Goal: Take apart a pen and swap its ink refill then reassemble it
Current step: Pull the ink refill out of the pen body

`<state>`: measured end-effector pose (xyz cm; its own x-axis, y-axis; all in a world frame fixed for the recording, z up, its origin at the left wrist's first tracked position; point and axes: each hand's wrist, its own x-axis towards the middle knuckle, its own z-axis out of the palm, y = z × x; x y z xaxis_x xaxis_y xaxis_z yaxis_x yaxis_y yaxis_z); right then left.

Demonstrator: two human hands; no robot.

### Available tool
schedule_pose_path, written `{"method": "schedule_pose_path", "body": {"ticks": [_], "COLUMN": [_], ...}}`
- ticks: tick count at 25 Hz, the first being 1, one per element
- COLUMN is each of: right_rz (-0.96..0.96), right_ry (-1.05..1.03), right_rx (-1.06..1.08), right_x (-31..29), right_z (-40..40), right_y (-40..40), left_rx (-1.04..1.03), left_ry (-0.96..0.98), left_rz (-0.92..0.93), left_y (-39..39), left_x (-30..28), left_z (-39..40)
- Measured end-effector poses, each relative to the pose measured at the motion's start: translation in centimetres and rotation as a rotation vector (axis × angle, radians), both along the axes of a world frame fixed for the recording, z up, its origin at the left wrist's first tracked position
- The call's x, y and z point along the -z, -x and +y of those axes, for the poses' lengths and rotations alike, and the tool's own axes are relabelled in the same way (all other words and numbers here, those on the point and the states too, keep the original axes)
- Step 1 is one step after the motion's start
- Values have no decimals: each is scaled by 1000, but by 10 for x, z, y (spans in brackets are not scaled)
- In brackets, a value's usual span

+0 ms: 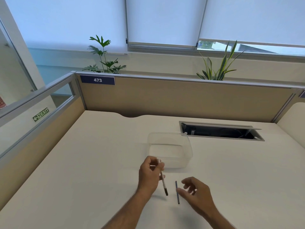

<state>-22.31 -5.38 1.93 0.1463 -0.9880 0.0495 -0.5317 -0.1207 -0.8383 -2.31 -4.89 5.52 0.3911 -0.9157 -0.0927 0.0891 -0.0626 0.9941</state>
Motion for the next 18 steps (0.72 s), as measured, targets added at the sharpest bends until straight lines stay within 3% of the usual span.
{"method": "schedule_pose_path", "body": {"ticks": [3, 7, 10, 13, 18], "right_rz": [-168, -417, -687, -877, -909], "right_ry": [-134, -180, -211, -204, -133], "right_rx": [-116, 10, 150, 235, 246], "right_x": [-4, -6, -13, -20, -27], "right_z": [9, 6, -1, -9, -18], "right_y": [-16, -19, -13, -13, -23], "left_rx": [-87, -171, -186, -128, -46], "left_ry": [-39, -83, -155, -299, -410], "left_rz": [325, 574, 526, 365, 83], "left_y": [5, 4, 2, 6, 19], "left_x": [-4, 0, 7, 18, 31], "left_z": [-2, -2, 1, 7, 17]}}
